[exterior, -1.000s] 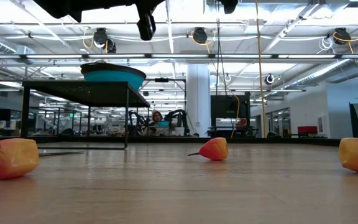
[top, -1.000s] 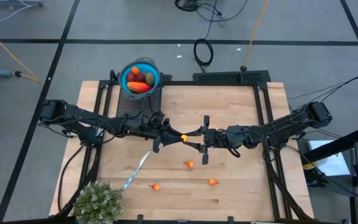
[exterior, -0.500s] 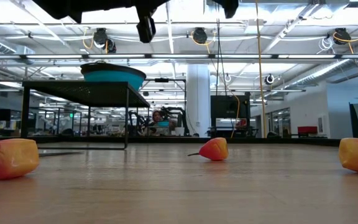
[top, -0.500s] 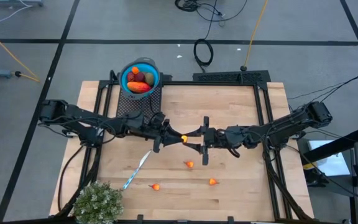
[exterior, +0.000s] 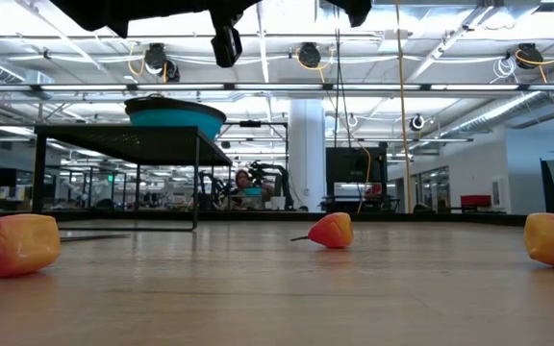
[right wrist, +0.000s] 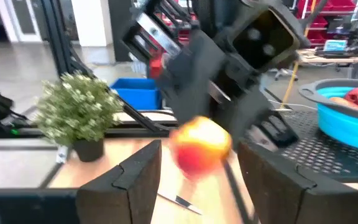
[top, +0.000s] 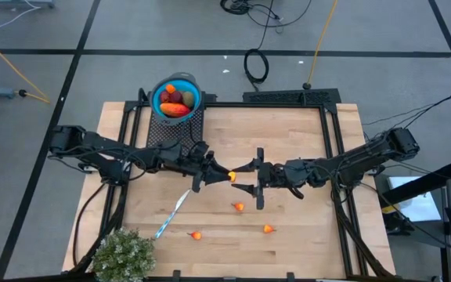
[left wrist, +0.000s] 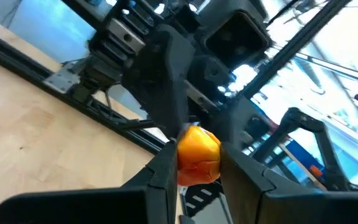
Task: Pick & Place Fruit
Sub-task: Put the orange pear into the blue strainer bowl on the shelf
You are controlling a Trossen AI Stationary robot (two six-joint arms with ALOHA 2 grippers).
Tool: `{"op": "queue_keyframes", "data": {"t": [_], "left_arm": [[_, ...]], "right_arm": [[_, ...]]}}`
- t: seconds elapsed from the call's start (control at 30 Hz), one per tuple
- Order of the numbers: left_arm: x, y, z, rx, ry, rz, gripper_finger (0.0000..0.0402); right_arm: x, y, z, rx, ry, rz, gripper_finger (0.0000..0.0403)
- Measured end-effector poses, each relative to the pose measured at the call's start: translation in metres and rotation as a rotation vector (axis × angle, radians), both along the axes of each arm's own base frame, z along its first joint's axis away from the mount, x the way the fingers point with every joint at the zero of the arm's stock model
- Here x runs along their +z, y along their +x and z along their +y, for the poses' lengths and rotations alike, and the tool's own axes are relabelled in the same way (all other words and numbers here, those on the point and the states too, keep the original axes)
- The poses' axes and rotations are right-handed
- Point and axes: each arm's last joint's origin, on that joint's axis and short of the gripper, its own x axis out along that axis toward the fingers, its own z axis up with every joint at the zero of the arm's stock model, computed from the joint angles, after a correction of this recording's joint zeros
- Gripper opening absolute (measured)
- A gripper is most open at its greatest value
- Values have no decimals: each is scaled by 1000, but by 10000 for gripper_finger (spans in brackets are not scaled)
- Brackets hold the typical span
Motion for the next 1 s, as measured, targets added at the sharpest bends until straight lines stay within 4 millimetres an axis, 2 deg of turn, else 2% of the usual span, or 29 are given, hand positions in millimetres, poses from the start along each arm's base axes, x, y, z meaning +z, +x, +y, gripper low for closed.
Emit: {"op": "queue_keyframes", "data": {"t": [0.37,0.57,0.73,1.0], "left_arm": [[2,-1,-2,-37,-1,3,92],[11,-7,9,9,30,-28,92],[25,-19,21,76,79,-51,92],[40,-44,47,302,163,5,92]], "right_arm": [[13,-21,-10,-128,-69,58,204],[23,-42,-15,-169,-49,112,195],[26,-60,-21,-178,-12,184,151],[29,-79,-25,-176,-8,246,40]]}}
